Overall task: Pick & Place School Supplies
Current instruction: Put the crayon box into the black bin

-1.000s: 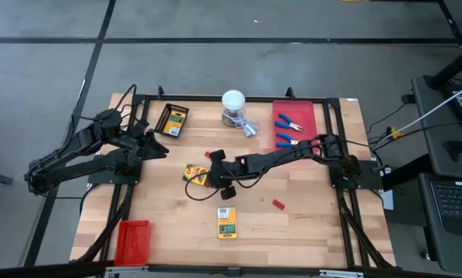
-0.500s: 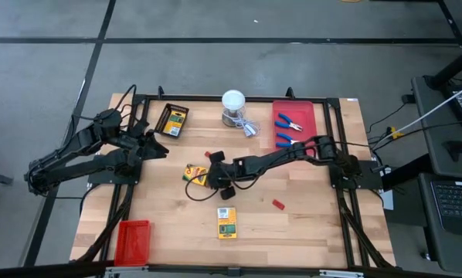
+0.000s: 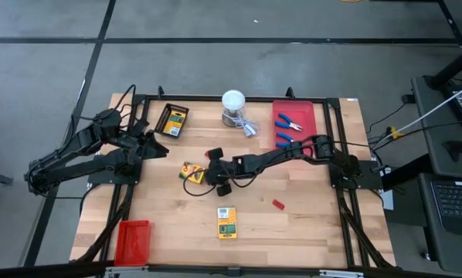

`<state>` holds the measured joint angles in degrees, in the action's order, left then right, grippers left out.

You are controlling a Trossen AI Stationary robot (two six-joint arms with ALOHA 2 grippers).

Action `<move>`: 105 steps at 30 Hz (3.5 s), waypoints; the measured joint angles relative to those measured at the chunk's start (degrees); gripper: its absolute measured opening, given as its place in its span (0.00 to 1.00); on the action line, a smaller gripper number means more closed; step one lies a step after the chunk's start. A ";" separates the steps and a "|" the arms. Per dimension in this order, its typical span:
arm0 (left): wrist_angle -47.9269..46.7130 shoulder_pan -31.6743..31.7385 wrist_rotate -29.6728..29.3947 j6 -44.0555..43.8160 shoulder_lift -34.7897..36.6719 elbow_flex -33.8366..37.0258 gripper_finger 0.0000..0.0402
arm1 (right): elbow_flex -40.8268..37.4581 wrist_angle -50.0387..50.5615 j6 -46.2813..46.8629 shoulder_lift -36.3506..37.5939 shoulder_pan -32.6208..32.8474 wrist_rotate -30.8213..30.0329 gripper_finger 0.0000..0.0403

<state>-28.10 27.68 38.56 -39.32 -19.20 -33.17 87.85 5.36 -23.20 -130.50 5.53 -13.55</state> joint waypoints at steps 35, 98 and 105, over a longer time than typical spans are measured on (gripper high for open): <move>-16.77 -0.51 -9.17 22.04 -1.04 -10.51 0.38 | 7.23 7.51 20.19 7.43 8.39 -5.11 0.00; 33.03 -26.21 -16.46 -22.06 -39.50 16.11 0.55 | 7.07 28.49 97.79 7.72 13.47 4.99 0.01; 33.08 -26.21 -18.35 -21.77 -43.88 14.72 0.55 | 7.13 27.89 96.24 6.69 13.44 5.55 0.01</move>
<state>4.98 1.48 20.21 -61.09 -63.08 -18.45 94.98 33.25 73.03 -123.81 18.97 -8.00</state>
